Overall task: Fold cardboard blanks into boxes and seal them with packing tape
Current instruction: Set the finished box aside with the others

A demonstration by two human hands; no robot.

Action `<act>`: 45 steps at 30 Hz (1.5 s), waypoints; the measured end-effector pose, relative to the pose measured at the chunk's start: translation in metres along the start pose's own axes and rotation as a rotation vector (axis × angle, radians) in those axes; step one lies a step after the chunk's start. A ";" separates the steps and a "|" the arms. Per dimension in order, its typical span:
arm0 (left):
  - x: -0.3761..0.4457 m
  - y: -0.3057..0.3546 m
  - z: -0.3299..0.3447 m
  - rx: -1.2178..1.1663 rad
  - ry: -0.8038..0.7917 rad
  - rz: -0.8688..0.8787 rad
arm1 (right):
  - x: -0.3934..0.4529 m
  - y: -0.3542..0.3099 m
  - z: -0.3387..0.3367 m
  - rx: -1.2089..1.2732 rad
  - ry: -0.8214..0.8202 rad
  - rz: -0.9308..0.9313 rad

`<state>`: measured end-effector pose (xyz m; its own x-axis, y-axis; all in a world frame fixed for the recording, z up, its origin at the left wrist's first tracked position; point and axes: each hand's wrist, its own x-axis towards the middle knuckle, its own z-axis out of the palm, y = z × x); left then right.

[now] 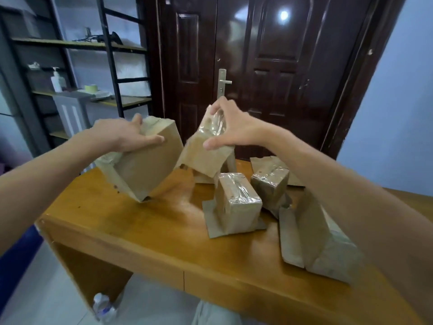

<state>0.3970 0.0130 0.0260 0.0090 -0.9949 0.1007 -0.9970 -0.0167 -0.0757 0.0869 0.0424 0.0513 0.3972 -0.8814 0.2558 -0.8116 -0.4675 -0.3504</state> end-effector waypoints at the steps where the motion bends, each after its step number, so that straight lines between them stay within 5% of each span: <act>1: -0.004 0.009 -0.003 0.019 0.008 -0.026 | -0.006 0.004 -0.011 -0.021 0.007 -0.005; 6: -0.020 0.066 0.015 0.017 -0.133 -0.139 | -0.052 0.038 -0.057 -0.150 -0.067 0.054; 13: -0.027 0.135 0.036 0.063 -0.216 -0.070 | -0.145 0.071 -0.078 -0.060 -0.269 0.162; 18: -0.023 0.150 0.032 0.165 -0.212 -0.016 | -0.183 0.083 -0.055 0.124 -0.405 0.166; 27: -0.023 0.156 0.055 0.082 -0.292 -0.014 | -0.187 0.105 -0.058 0.050 -0.460 0.176; 37: -0.014 0.140 0.071 -0.155 -0.303 0.033 | -0.165 0.111 0.001 -0.143 -0.439 0.138; 45: -0.029 0.130 0.096 -0.648 -0.262 0.046 | -0.175 0.116 0.020 -0.098 -0.402 0.103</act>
<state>0.2749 0.0306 -0.0821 -0.0970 -0.9857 -0.1375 -0.8411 0.0073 0.5409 -0.0678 0.1407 -0.0524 0.4314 -0.8888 -0.1545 -0.8850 -0.3838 -0.2637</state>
